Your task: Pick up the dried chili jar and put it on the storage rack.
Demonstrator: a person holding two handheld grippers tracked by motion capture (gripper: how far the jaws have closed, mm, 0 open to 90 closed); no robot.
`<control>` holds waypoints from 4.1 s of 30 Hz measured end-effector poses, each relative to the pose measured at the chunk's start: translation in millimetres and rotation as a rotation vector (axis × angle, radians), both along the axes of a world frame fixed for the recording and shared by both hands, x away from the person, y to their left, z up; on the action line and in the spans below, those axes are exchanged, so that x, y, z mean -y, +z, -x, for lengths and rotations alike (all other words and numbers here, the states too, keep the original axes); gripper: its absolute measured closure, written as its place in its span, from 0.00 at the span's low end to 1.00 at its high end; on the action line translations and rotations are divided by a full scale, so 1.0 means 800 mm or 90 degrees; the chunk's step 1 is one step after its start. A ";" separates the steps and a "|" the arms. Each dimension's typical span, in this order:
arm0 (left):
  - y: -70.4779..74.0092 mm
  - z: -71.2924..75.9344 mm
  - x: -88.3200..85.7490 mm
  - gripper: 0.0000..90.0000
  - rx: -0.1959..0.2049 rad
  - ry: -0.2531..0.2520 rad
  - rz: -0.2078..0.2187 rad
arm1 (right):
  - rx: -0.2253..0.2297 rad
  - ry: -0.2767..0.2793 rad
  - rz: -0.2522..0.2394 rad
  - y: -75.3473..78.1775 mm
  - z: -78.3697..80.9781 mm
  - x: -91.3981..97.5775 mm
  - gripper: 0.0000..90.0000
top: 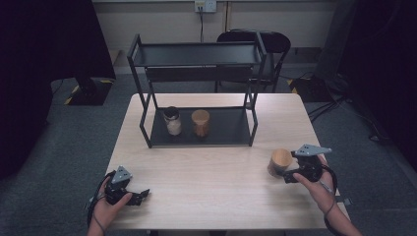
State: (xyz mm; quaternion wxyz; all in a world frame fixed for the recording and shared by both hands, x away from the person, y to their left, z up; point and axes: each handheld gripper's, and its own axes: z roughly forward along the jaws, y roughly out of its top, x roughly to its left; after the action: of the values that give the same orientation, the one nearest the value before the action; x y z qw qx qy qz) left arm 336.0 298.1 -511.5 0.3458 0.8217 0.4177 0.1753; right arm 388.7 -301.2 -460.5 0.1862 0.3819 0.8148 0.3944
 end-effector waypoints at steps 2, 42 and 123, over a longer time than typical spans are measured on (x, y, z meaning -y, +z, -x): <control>0.000 0.000 0.000 0.00 0.000 0.000 0.000 | -0.003 -0.001 -0.001 -0.002 0.000 -0.001 0.02; 0.000 0.000 0.000 0.00 0.000 0.000 0.000 | -0.026 -0.025 -0.036 -0.031 -0.014 -0.004 0.02; 0.000 0.000 0.000 0.00 0.000 -0.003 0.000 | 0.008 -0.012 -0.022 -0.036 -0.024 -0.022 0.28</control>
State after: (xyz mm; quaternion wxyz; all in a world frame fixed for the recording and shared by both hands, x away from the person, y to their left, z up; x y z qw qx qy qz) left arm 335.8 298.5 -511.5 0.3463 0.8227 0.4156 0.1746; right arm 408.0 -283.7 -489.0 0.1886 0.3900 0.8031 0.4091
